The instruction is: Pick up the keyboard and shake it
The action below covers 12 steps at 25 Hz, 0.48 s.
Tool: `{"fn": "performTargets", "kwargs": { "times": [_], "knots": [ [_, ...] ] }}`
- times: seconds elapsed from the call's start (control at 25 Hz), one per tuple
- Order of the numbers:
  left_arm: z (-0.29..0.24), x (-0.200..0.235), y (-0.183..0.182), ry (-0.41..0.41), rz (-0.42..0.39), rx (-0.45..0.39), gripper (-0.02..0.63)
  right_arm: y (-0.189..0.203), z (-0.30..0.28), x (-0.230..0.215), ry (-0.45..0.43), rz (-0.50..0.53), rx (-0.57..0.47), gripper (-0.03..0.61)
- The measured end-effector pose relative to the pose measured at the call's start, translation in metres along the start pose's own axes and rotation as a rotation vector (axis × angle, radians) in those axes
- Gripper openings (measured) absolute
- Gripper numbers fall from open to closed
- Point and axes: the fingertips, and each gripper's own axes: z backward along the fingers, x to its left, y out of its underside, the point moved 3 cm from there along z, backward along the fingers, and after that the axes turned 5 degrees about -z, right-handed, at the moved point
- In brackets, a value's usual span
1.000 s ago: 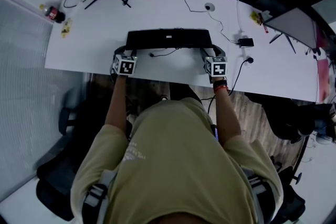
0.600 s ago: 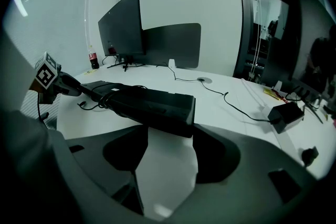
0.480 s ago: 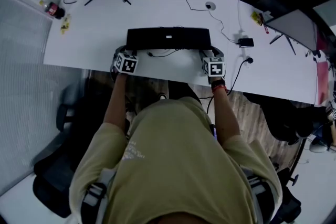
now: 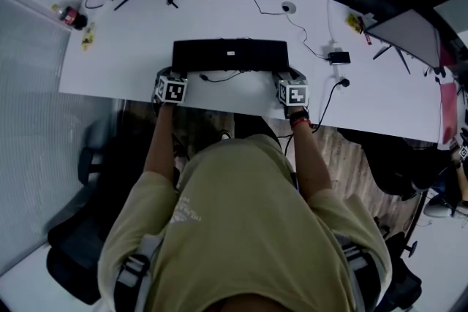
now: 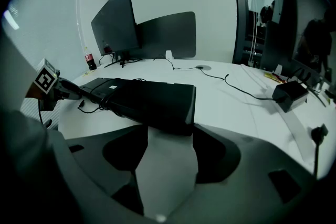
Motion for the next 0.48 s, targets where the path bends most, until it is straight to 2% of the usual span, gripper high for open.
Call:
{"fn": "performTargets", "kwargs": {
  "times": [0.24, 0.32, 0.48],
  "knots": [
    [0.004, 0.009, 0.006, -0.024, 0.107, -0.007, 0.232, 0.001, 0.006, 0.006, -0.032, -0.078, -0.004, 0.288],
    [0.006, 0.006, 0.012, -0.009, 0.144, -0.004, 0.265, 0.004, 0.008, 0.006, -0.032, -0.09, -0.006, 0.288],
    [0.013, 0.0, 0.015, 0.004, 0.186, -0.022, 0.265, 0.003, 0.018, 0.008, -0.025, -0.114, -0.03, 0.288]
  ]
}}
